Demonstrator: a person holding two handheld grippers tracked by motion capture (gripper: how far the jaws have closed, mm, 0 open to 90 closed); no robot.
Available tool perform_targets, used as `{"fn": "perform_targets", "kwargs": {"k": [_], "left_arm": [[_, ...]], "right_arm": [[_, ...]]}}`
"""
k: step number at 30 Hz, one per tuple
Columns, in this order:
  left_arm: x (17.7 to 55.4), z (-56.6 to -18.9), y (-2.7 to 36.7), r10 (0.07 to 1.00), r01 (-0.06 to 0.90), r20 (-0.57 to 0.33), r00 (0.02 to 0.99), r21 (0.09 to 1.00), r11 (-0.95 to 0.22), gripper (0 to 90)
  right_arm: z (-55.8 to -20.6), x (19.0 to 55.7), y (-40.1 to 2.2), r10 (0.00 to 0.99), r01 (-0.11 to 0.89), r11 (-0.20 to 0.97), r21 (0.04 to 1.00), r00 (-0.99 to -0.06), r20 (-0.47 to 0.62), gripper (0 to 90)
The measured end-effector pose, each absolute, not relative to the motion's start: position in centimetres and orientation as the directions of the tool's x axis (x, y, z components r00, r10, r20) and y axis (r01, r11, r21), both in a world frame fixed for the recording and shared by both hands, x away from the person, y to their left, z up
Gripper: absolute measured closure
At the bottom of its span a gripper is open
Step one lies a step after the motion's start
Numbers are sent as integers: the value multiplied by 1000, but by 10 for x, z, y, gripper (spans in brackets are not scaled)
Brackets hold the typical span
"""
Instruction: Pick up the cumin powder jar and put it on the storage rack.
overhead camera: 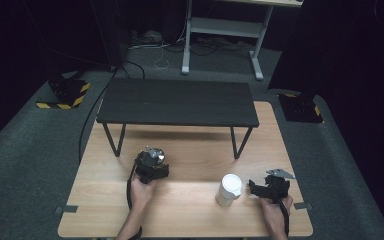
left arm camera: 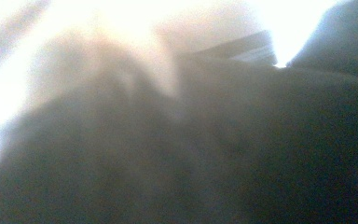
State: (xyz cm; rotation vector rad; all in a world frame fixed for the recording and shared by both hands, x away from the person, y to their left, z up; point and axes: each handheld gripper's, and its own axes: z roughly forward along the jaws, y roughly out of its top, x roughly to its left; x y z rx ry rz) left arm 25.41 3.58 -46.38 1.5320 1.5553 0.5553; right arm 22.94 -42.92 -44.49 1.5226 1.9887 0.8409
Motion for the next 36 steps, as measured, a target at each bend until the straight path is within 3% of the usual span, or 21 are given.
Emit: {"fn": "perform_targets", "kwargs": {"k": [16,36], "left_arm": [[253,-457,38,952,573,-277,132,805,154,314],[251,-424,40,949,612,-238,205,788,65,314]], "right_arm": [[-445,229,-429,967,662,188,725,-255,-17,42],[-445,229,-429,967,662,187,726,-255,-17,43]]}}
